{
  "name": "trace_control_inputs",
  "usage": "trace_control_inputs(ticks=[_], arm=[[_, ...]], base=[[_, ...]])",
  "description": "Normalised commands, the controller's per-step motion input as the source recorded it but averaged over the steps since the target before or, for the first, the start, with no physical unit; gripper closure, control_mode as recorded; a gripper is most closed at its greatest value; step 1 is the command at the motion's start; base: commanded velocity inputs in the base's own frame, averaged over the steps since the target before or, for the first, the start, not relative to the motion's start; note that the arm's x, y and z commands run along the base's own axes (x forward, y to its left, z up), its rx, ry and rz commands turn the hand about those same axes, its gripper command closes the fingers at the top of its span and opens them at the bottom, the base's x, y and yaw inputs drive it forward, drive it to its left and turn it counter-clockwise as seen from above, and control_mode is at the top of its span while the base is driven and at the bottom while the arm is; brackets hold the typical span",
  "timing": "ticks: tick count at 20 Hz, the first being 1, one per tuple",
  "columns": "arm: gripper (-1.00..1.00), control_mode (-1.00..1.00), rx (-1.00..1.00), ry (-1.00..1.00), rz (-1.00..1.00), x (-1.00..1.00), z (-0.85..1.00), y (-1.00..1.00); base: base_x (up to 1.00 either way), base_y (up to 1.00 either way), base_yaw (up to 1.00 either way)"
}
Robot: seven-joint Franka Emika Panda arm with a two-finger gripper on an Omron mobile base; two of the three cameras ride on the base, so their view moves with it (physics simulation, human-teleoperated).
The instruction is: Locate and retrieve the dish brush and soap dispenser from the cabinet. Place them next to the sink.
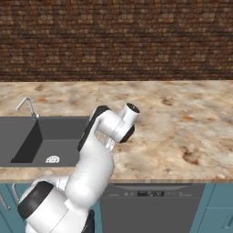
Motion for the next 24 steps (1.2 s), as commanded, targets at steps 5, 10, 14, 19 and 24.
trace_control_inputs(ticks=[5,10,14,19,24], arm=[[-1.0,-1.0,-0.19,-0.07,0.03,-0.13,0.14,0.21],[-1.0,-1.0,-0.06,-0.01,0.24,-0.01,0.04,0.13],[-1.0,-1.0,-0.09,0.05,0.37,0.01,0.13,0.32],[-1.0,-1.0,-0.13,0.06,0.32,0.02,0.17,0.39],[-1.0,-1.0,-0.12,0.02,0.32,0.04,0.14,0.32]], base=[[0.0,0.0,0.0],[0.0,0.0,0.0],[0.0,0.0,0.0],[0.0,0.0,0.0],[0.0,0.0,0.0]])
